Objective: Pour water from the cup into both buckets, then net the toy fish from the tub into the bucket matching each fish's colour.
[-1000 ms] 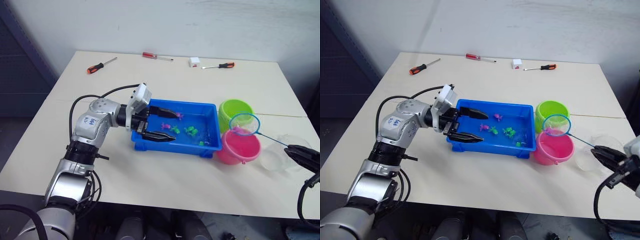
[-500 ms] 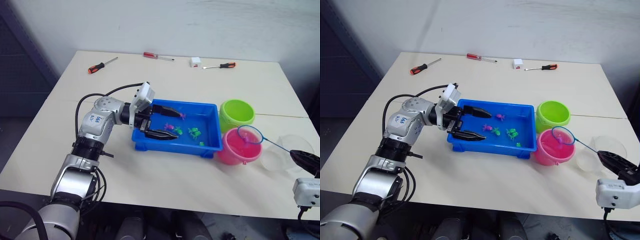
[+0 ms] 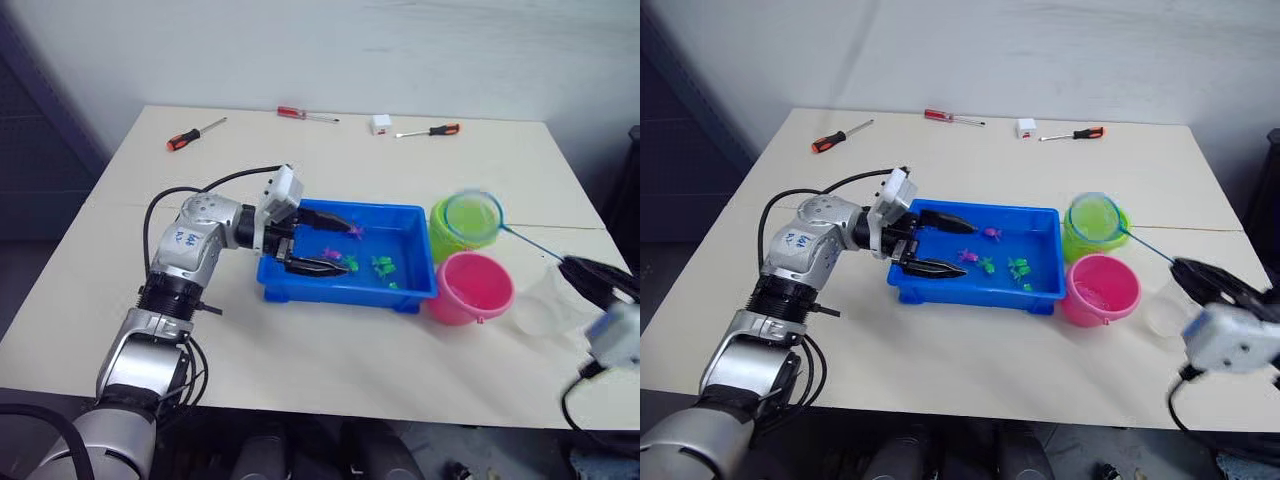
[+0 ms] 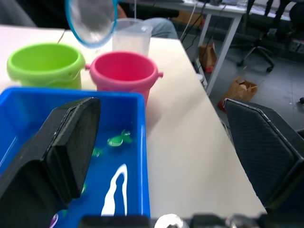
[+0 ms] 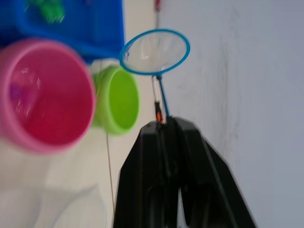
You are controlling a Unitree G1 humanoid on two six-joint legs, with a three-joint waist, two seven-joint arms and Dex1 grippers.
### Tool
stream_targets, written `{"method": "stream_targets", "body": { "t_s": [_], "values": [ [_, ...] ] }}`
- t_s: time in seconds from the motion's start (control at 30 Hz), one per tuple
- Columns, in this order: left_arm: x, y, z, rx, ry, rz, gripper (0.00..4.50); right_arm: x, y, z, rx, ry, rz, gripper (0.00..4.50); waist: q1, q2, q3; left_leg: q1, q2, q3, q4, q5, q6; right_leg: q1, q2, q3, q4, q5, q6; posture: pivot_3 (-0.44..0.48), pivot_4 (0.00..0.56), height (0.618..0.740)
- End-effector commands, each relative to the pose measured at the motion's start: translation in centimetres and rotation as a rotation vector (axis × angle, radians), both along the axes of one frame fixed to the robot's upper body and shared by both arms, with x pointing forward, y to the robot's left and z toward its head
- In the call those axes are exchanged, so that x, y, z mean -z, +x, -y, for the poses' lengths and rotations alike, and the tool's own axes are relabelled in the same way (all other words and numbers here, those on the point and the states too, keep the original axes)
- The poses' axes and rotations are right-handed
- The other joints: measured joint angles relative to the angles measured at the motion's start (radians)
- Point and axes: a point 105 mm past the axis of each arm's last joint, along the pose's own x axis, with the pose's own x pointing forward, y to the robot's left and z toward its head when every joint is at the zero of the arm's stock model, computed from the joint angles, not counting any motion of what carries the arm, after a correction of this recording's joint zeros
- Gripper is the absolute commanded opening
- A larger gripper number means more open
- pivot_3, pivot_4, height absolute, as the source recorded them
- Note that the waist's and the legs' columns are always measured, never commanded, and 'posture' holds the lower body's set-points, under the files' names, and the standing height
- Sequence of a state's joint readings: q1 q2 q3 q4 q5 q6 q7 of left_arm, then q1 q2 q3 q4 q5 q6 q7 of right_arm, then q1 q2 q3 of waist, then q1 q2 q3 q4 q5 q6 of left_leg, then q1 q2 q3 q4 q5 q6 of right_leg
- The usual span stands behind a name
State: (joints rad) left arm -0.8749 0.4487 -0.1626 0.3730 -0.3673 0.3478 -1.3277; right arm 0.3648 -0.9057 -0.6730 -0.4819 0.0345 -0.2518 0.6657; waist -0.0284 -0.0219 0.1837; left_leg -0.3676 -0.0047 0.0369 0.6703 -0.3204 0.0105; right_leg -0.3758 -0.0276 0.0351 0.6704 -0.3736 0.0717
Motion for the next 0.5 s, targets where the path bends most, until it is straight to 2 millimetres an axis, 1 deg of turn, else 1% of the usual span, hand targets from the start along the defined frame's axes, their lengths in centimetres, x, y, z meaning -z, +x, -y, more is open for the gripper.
{"method": "stream_targets", "body": {
  "t_s": [0.03, 0.13, 0.23, 0.3, 0.4, 0.43, 0.5],
  "values": [
    [0.0, 0.4, -2.1, -0.090, 0.001, 0.007, 4.48, 0.5, 2.2, -2.2, -0.045, 0.149, -0.134, 0.00, -0.006, 0.000, 0.000, 0.001, 0.000, 0.000, 0.000, 0.000, 0.000, 0.000, 0.000, 0.000, 0.000, 0.000, 0.000, 0.000, 0.150, 0.740],
    [0.2, 0.1, -3.7, -0.146, 0.015, -0.002, 4.48, 0.7, 4.6, -3.8, -0.074, 0.158, -0.174, 0.00, -0.005, 0.000, 0.000, 0.000, 0.000, 0.000, 0.000, 0.001, -0.001, -0.002, 0.000, 0.000, 0.002, 0.000, 0.000, 0.000, 0.150, 0.740],
    [0.2, 0.0, -4.8, -0.217, 0.021, 0.013, 4.48, 1.5, 6.6, -4.6, -0.078, 0.147, -0.225, 0.00, 0.000, 0.000, 0.000, -0.002, 0.000, -0.001, 0.001, 0.001, -0.001, -0.003, 0.000, -0.001, 0.002, 0.000, 0.000, 0.000, 0.150, 0.740],
    [0.0, -0.1, -5.2, -0.251, 0.016, 0.015, 4.48, 2.1, 7.5, -5.2, -0.093, 0.114, -0.244, 0.00, 0.008, 0.000, 0.000, -0.003, 0.000, -0.002, 0.001, 0.000, 0.000, -0.003, -0.001, -0.002, 0.001, 0.000, 0.000, 0.000, 0.150, 0.740],
    [-0.2, -0.4, -5.7, -0.280, 0.003, 0.006, 4.48, 2.5, 8.9, -5.5, -0.090, 0.054, -0.235, 0.00, 0.015, 0.000, 0.000, -0.005, 0.000, -0.002, 0.002, -0.001, 0.002, -0.003, -0.002, -0.002, -0.001, 0.000, 0.000, 0.000, 0.150, 0.740],
    [-0.3, -0.6, -6.0, -0.298, 0.003, 0.007, 4.48, 2.6, 9.8, -5.7, -0.088, -0.012, -0.212, 0.00, 0.014, 0.000, 0.000, -0.005, 0.000, -0.002, 0.003, -0.002, 0.003, -0.003, -0.002, -0.002, 0.000, 0.000, 0.000, 0.000, 0.150, 0.740],
    [-0.3, -0.9, -6.3, -0.322, 0.005, 0.008, 4.48, 2.9, 10.8, -5.7, -0.089, -0.122, -0.183, 0.00, 0.009, 0.000, 0.000, -0.006, 0.000, -0.001, 0.004, -0.002, 0.003, -0.003, -0.002, -0.002, 0.000, 0.000, 0.000, 0.000, 0.150, 0.740]
  ]
}}
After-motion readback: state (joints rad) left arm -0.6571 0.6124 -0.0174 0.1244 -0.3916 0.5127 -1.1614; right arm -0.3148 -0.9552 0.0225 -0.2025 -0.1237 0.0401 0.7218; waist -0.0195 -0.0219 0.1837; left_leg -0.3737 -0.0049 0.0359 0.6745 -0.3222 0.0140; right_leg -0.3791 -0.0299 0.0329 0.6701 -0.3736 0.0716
